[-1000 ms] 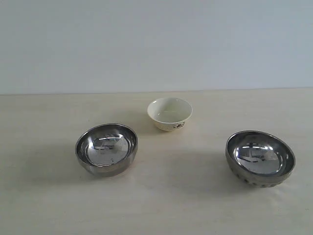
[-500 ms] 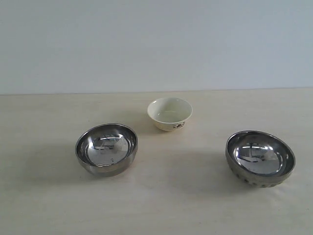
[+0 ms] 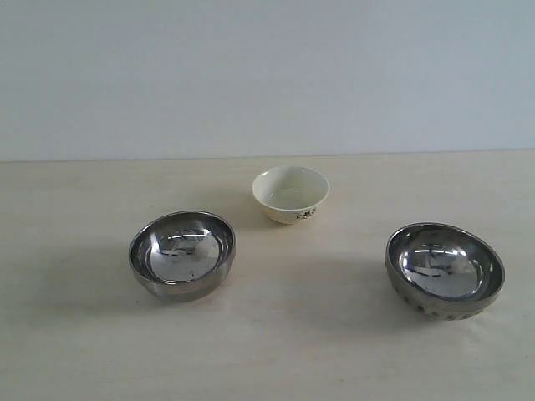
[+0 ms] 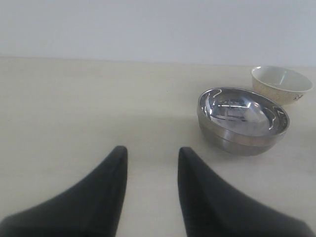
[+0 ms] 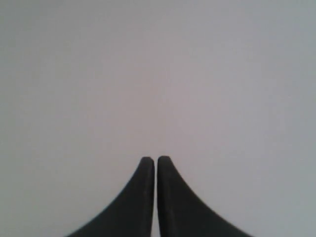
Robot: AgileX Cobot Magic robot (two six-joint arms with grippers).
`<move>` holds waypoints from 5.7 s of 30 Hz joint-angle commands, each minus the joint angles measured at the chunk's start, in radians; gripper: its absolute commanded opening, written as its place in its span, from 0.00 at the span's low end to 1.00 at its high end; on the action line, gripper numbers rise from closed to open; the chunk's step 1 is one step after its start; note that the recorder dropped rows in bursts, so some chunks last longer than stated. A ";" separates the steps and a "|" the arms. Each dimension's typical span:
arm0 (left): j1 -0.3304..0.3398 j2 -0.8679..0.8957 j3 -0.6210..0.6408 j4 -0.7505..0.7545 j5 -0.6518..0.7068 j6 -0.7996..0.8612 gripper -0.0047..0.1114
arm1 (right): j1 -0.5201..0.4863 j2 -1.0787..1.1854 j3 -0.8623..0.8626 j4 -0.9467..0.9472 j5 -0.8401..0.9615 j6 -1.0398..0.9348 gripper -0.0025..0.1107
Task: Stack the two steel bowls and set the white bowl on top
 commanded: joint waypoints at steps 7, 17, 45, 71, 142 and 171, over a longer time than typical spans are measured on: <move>0.003 -0.003 0.004 -0.001 -0.005 0.003 0.32 | -0.001 0.567 -0.291 -0.608 -0.430 0.648 0.02; 0.003 -0.003 0.004 -0.001 -0.005 0.003 0.32 | 0.045 0.920 -0.300 -0.608 -0.273 0.389 0.02; 0.003 -0.003 0.004 -0.001 -0.005 0.003 0.32 | 0.284 1.250 -0.651 1.569 0.994 -1.758 0.02; 0.003 -0.003 0.004 -0.001 -0.005 0.003 0.32 | 0.696 1.660 -0.853 1.407 0.624 -1.403 0.59; 0.003 -0.003 0.004 -0.001 -0.005 0.003 0.32 | 0.485 1.542 -0.629 1.124 0.662 -1.243 0.02; 0.003 -0.003 0.004 -0.001 -0.005 0.003 0.32 | 0.485 1.565 -0.629 1.125 0.654 -1.241 0.36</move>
